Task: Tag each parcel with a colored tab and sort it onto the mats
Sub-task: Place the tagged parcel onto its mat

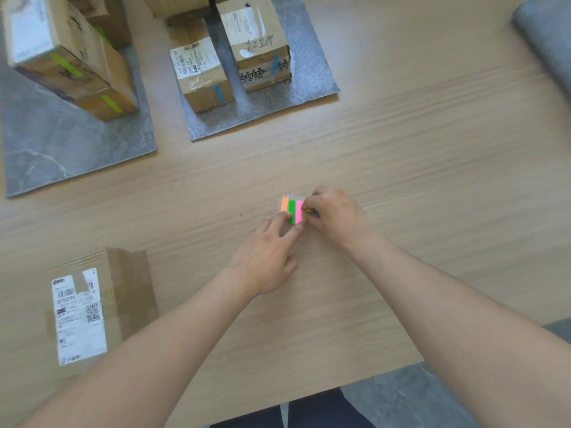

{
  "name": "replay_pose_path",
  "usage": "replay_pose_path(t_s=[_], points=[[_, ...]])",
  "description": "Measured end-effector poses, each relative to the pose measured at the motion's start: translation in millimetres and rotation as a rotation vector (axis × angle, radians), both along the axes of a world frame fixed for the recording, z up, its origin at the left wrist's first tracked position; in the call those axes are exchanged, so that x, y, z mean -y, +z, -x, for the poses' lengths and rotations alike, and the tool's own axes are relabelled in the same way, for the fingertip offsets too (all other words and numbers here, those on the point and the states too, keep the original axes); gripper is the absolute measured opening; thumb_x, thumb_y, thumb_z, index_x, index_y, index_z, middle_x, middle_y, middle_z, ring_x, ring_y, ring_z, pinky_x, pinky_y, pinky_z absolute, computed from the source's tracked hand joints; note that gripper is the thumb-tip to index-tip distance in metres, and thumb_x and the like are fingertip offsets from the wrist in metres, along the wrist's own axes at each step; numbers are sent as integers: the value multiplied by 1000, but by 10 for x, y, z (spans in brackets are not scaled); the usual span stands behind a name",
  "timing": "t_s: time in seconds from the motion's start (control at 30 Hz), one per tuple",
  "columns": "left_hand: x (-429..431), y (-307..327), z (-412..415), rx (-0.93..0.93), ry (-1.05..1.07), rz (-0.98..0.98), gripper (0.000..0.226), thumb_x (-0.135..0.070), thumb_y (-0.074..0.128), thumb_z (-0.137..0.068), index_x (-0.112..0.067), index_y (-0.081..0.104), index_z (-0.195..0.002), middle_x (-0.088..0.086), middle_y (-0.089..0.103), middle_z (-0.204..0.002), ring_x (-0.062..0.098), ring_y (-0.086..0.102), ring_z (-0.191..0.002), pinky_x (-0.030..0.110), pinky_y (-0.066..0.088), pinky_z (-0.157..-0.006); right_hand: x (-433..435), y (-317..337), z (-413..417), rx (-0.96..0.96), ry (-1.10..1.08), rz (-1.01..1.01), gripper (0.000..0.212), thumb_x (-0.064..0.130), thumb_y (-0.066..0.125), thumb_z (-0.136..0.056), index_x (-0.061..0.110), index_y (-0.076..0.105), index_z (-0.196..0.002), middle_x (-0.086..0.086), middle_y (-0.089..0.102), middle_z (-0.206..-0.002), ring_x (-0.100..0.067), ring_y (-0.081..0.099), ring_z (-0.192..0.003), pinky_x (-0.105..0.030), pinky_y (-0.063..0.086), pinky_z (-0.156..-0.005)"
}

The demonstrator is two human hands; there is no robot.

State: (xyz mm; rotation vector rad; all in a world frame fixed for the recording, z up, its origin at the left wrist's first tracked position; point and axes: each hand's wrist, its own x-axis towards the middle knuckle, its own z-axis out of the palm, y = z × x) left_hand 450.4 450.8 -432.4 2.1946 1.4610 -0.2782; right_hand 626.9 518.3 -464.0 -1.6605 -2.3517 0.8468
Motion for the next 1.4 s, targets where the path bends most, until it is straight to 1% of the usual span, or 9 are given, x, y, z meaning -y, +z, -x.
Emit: replay_pose_path(t_s=[0.33, 0.53, 0.6, 0.67, 0.73, 0.8, 1.03, 1.17, 1.4], points=[[-14, -70, -64, -32, -1, -51, 67, -43, 46, -93, -27, 26, -155, 13, 20, -157, 32, 27, -138, 42, 38, -110, 11, -30, -8, -61, -120, -83, 25, 8, 63, -90, 16, 73, -111, -7, 71, -95, -33, 67, -91, -43, 54, -74], [-14, -83, -72, 49, 52, -19, 64, -43, 48, -93, -24, 35, -152, 12, 28, -152, 31, 33, -135, 41, 38, -109, 46, 164, 74, -567, -1047, -32, 20, 13, 64, -79, 31, 61, -87, 7, 69, -73, -15, 72, -64, -43, 61, -74], [-32, -56, -49, 299, 269, -18, 54, -38, 53, -90, -18, 54, -141, 12, 49, -137, 29, 50, -122, 38, 44, -103, 168, 279, 166, -599, -947, -50, 20, 10, 71, -81, 26, 62, -88, 11, 69, -75, -3, 68, -62, -33, 59, -71], [-65, 48, 5, 557, 711, -22, 28, -26, 63, -90, -16, 73, -115, 8, 69, -110, 20, 65, -100, 36, 51, -90, 299, 397, 295, -609, -765, -62, 20, 6, 76, -81, 19, 65, -91, 14, 69, -77, 1, 66, -63, -24, 56, -69], [-95, 241, 117, 802, 1142, 156, 14, -24, 68, -91, -13, 77, -93, 7, 75, -90, 17, 67, -81, 39, 56, -81, 408, 465, 443, -640, -625, -56, 21, 5, 80, -80, 15, 67, -92, 10, 71, -76, -1, 68, -66, -21, 57, -70], [-67, 437, 286, 975, 1346, 350, 22, -25, 69, -93, -5, 75, -93, 9, 74, -86, 22, 70, -80, 37, 61, -78, 513, 550, 632, -665, -511, -53, 21, 4, 81, -79, 13, 68, -93, 6, 72, -76, -4, 70, -69, -19, 58, -71], [372, 808, 1117, 1021, 1491, 434, 18, -15, 71, -89, -1, 70, -100, 14, 70, -88, 22, 68, -74, 30, 61, -70, 861, 790, 1389, -691, -185, -95, 18, -2, 79, -79, 8, 70, -91, -2, 73, -79, -8, 71, -76, -17, 58, -75], [779, 906, 1615, 1030, 1468, 321, 9, -9, 72, -87, -3, 69, -93, 13, 70, -85, 23, 68, -74, 33, 61, -78, 1184, 847, 1821, -651, -20, -199, 22, -7, 77, -75, 5, 72, -93, -1, 72, -86, -8, 69, -78, -17, 57, -76], [1580, 999, 2444, 915, 1179, 28, 7, -12, 68, -93, -4, 69, -91, 6, 66, -81, 16, 64, -67, 26, 59, -64, 1909, 874, 2391, -605, -141, -237, 34, -9, 64, -81, 12, 73, -106, 0, 70, -104, -10, 68, -86, -20, 57, -77]])
